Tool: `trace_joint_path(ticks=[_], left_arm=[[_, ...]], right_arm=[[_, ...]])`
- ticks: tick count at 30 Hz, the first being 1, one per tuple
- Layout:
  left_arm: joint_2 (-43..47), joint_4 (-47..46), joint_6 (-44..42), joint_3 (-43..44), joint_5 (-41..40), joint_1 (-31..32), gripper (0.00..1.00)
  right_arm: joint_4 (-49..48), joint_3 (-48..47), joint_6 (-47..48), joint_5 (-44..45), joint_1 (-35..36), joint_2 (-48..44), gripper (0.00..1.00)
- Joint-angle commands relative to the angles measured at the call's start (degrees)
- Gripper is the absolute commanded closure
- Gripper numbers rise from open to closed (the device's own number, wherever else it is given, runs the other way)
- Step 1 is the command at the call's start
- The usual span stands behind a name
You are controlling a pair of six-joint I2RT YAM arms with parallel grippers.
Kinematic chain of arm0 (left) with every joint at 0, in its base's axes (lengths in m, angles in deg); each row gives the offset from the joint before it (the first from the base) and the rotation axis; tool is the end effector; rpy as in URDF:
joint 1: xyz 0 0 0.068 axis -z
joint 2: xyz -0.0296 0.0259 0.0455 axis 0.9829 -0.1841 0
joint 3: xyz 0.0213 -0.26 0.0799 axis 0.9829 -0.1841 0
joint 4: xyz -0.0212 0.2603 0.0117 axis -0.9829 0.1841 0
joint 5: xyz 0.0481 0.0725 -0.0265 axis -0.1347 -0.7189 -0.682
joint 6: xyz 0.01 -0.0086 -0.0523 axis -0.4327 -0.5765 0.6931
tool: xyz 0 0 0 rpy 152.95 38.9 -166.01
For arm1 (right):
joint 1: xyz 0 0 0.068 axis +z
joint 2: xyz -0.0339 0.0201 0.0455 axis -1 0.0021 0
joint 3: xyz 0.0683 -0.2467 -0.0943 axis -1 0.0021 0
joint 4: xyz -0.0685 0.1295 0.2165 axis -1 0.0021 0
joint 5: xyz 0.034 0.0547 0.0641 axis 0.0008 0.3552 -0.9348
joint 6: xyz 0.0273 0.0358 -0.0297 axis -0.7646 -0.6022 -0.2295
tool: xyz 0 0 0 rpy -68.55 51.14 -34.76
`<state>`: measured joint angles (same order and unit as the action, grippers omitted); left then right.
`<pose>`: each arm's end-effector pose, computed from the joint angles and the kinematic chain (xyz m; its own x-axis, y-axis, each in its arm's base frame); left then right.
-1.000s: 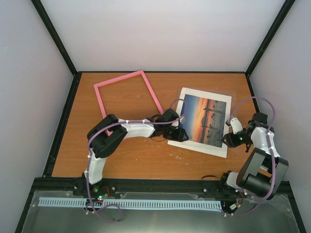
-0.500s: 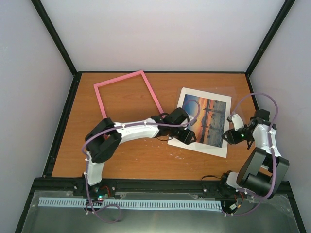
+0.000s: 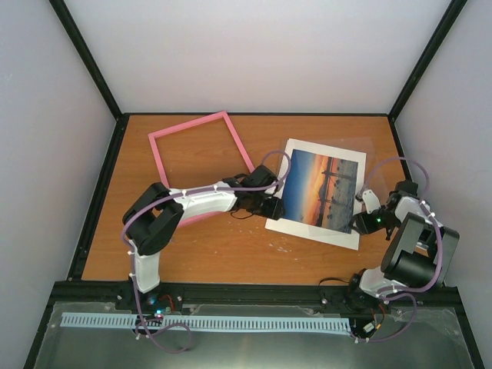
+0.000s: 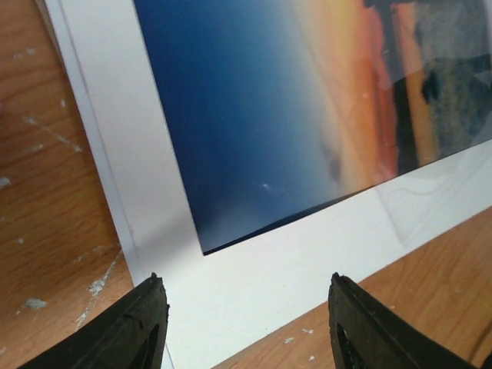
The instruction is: Take the photo out of the frame
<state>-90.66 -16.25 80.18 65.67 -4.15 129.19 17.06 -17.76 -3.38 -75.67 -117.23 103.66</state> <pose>0.2495 -0.3092 0.1787 -0.8915 0.2627 -0.3690 0.4234 0.7729 -0.4726 0.2081 -0.0902 0.1568 -0.8442 -0.3353 -0.4183 -0.4375 0.8818 0.1762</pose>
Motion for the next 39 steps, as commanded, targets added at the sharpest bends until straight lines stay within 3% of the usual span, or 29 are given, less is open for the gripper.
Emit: trace_joint_path(ticks=[1,7,18,39], left_arm=[[-2.0,2.4,2.8,2.7,-2.9,0.1,0.42],[-2.8,3.5,3.5,2.7,-4.0,-0.3,0.42],[-2.3,-2.1,3.2,-0.9,3.0,-0.3,0.46],[-4.7,0.0,4.5,-1.0,-2.0,-0.3,0.46]], right_arm=[[-3.7,1.7,-0.4,2.0,-0.2,1.3,0.42],[-4.4,2.7,-0.2,2.0,-0.2,1.9,0.42],[-4.8,3.5,-0.3,1.6,-0.2,2.1,0.42],[-4.6,3.9,0.0,1.7,-0.2,1.6,0.42]])
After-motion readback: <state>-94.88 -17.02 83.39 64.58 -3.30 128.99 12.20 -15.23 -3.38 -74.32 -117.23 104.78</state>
